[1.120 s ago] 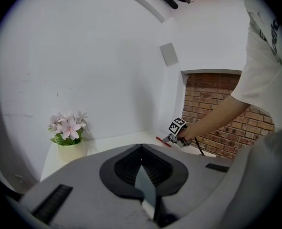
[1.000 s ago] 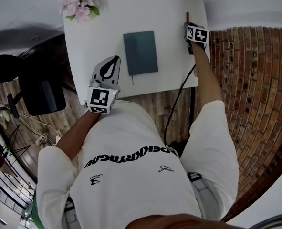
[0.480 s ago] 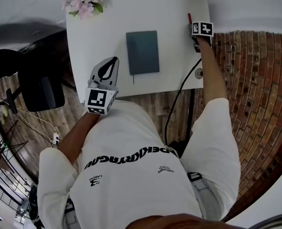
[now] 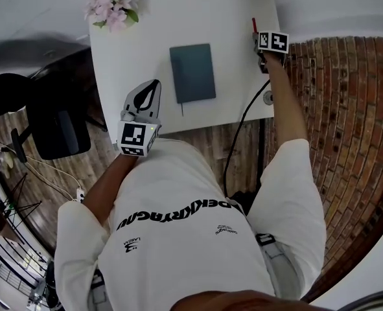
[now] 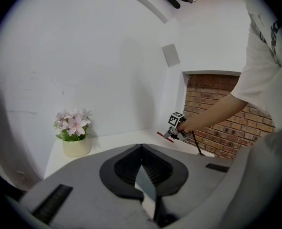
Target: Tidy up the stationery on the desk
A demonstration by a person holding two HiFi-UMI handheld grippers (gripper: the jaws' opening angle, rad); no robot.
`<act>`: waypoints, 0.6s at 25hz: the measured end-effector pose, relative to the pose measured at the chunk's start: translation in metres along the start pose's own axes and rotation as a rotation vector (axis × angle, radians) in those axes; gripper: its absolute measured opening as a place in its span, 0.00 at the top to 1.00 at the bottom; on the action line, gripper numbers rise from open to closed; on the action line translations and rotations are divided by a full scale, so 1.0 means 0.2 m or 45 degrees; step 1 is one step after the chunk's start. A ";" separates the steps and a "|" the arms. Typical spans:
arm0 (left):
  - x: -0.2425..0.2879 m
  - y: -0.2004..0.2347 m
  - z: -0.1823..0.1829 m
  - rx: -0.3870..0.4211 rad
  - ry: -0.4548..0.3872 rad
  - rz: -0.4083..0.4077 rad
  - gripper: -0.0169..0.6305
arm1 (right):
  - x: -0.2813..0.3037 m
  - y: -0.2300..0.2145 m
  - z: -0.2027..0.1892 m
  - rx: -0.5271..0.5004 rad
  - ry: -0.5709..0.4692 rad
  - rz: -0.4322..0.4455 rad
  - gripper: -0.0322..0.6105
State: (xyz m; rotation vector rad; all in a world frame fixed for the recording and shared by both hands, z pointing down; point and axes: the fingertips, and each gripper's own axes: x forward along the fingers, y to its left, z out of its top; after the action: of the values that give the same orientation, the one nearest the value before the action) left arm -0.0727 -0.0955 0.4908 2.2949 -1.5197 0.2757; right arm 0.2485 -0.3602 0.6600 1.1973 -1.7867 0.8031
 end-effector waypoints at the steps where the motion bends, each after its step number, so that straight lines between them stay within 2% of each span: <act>1: -0.01 -0.01 0.01 0.003 -0.008 -0.005 0.98 | -0.03 0.02 0.00 0.016 -0.018 0.012 0.88; 7: -0.04 -0.01 0.07 0.029 -0.041 -0.042 0.98 | -0.19 0.19 -0.05 0.096 -0.094 0.084 0.87; 15: -0.08 -0.05 0.11 0.056 -0.080 -0.088 0.98 | -0.29 0.45 -0.27 0.153 -0.093 0.198 0.87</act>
State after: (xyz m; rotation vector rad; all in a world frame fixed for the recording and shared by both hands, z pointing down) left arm -0.0703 -0.0878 0.4632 2.4060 -1.4743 0.2220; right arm 0.1913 -0.2606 0.6278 1.1886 -1.9327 0.9794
